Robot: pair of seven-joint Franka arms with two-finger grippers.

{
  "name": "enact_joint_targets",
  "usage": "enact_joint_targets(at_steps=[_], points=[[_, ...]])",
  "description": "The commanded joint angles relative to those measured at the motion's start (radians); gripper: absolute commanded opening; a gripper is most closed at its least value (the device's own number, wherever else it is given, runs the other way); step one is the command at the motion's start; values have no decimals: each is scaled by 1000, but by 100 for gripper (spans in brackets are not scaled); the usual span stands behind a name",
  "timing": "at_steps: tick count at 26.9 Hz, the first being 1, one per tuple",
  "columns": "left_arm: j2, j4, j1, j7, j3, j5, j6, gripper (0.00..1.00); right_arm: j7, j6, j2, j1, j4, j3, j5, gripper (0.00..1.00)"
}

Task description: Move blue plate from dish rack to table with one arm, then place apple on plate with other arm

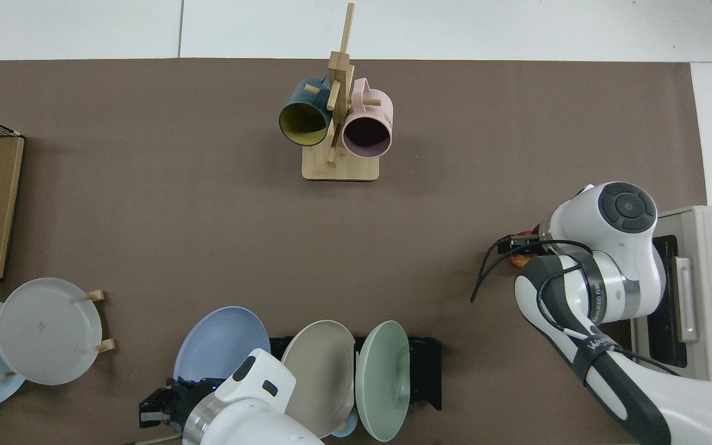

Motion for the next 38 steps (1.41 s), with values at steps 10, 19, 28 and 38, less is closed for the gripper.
enact_joint_targets(at_steps=[10, 19, 28, 38], points=[[333, 349, 191, -72, 44, 20, 82, 0, 27, 15, -6, 1, 11, 5, 10, 0], [423, 314, 196, -105, 98, -292, 384, 0, 46, -149, -52, 1, 98, 5, 11, 6], [576, 230, 138, -143, 89, -413, 601, 0, 46, -252, -136, 5, 146, 7, -1, 10], [625, 142, 90, -210, 89, -422, 765, 0, 46, -459, -213, 8, 264, 13, 1, 10]])
